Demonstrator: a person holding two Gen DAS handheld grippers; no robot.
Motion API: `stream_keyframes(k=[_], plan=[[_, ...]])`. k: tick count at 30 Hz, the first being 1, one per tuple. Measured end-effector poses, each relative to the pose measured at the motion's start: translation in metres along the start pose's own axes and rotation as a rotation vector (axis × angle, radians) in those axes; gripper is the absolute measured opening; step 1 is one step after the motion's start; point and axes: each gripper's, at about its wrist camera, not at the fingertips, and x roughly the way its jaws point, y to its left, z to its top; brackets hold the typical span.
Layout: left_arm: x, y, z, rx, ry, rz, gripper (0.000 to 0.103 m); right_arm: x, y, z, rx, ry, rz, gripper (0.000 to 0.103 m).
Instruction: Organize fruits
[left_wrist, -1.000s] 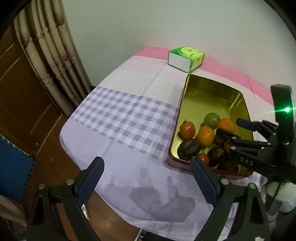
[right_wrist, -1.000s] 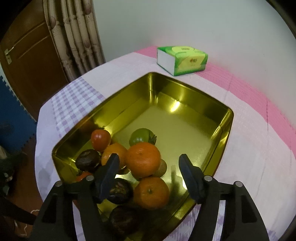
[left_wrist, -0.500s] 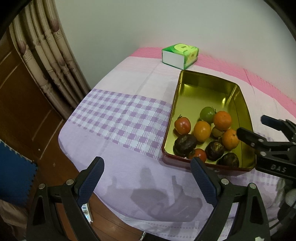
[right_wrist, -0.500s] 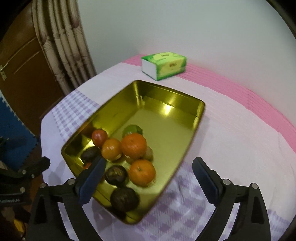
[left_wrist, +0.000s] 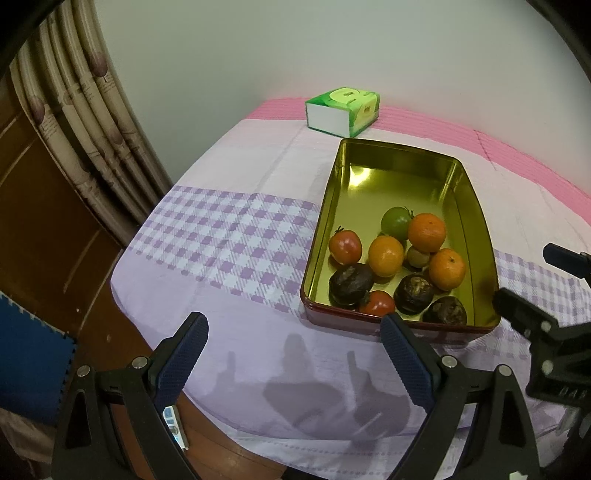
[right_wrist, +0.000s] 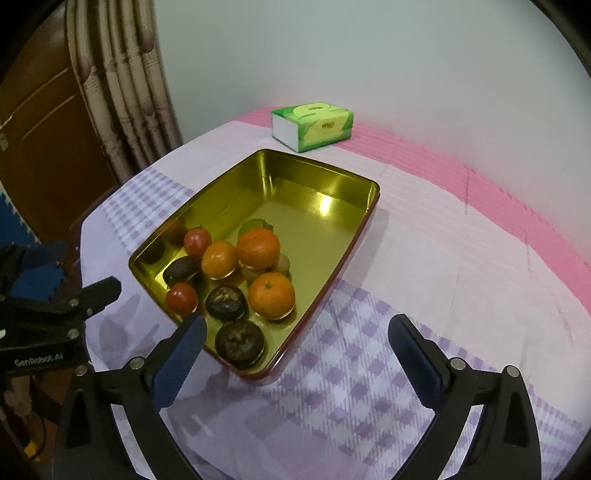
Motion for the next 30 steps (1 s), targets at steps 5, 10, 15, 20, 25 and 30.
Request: stream_keyframes(k=[5,10,15,20,25,30], plan=[[0.000,0.000,0.000,-0.001,0.000,-0.002,0.093,0.000,0.007,-0.001,-0.025,0.004,-0.005,0.098],[0.001,-0.001,0.000,0.001,0.005,-0.008,0.093,0.005,0.008,-0.004,-0.016,0.025,-0.004,0.098],[0.001,-0.001,0.000,0.000,0.004,-0.009,0.093,0.007,0.010,-0.005,-0.020,0.033,0.000,0.098],[0.001,-0.001,0.000,0.000,0.004,-0.008,0.093,0.008,0.010,-0.005,-0.018,0.039,0.003,0.098],[0.001,-0.001,0.000,-0.001,0.005,-0.007,0.093,0.009,0.010,-0.006,-0.013,0.044,0.006,0.098],[0.001,-0.001,0.000,-0.001,0.005,-0.007,0.093,0.012,0.009,-0.008,-0.005,0.057,0.012,0.098]])
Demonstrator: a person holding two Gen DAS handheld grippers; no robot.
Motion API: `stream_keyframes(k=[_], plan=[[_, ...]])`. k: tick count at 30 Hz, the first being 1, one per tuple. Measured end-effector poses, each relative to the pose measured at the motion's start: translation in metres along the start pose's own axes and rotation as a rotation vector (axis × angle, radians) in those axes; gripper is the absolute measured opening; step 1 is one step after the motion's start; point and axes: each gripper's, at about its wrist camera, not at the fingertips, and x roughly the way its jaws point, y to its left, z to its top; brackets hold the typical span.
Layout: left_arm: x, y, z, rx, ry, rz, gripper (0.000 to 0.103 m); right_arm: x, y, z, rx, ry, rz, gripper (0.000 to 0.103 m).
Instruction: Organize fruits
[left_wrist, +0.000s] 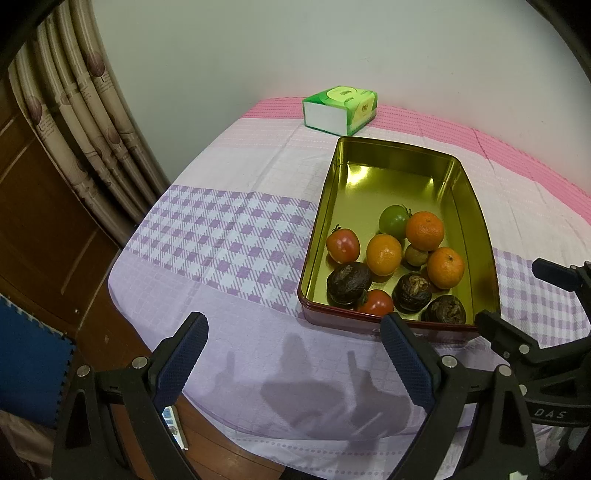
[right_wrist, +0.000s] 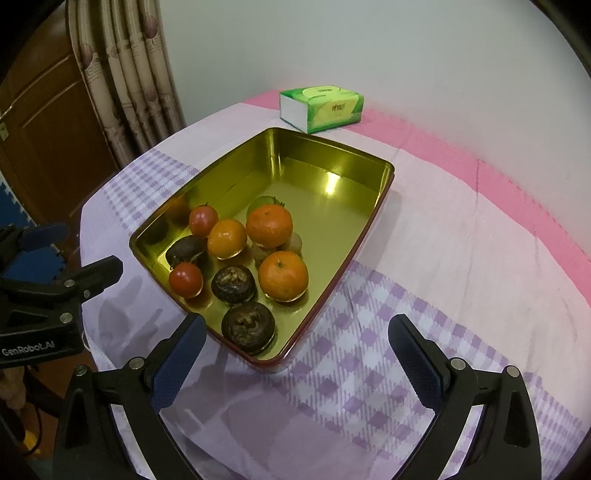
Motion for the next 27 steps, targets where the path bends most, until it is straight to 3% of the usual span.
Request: stream_keyframes(k=[27], plan=[[0.0006,0.0008,-0.0013,0.008,-0.006,0.009,0.093,0.0074,0.0026,-0.0052,0.004,0.017,0.013,0.098]])
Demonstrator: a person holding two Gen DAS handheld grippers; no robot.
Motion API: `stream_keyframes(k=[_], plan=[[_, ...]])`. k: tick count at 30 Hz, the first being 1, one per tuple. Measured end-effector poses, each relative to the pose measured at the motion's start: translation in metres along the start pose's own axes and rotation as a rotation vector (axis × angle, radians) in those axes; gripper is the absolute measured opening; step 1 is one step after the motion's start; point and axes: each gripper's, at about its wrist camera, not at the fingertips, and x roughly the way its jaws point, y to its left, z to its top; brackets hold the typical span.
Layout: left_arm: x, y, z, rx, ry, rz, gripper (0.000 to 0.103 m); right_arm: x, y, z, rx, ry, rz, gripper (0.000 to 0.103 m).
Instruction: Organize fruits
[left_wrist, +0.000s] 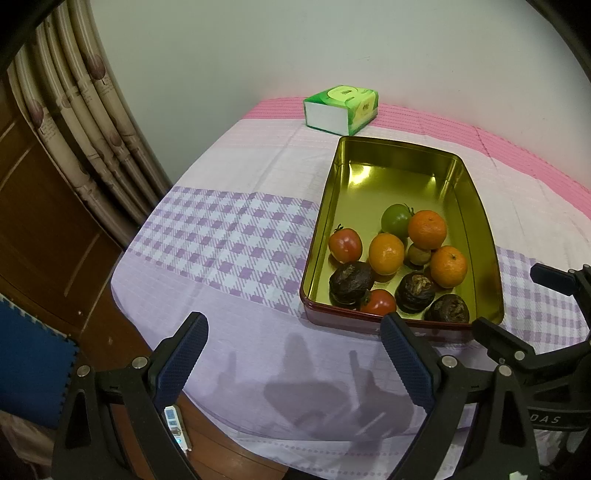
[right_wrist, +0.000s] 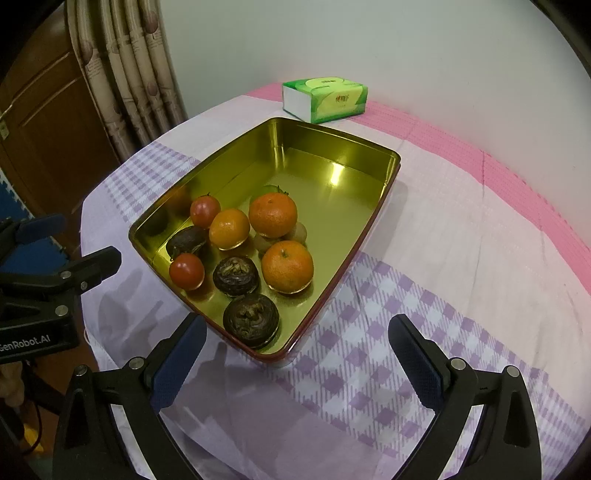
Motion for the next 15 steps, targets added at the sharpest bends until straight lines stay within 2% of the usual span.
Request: stream_keyframes(k=[15], plan=[[-0.0011,-0.0017,0.0004,0.012,-0.006,-0.008,0.093,-0.0003,-0.0002,0.0002,-0.001,0.001,0.001,0.098]])
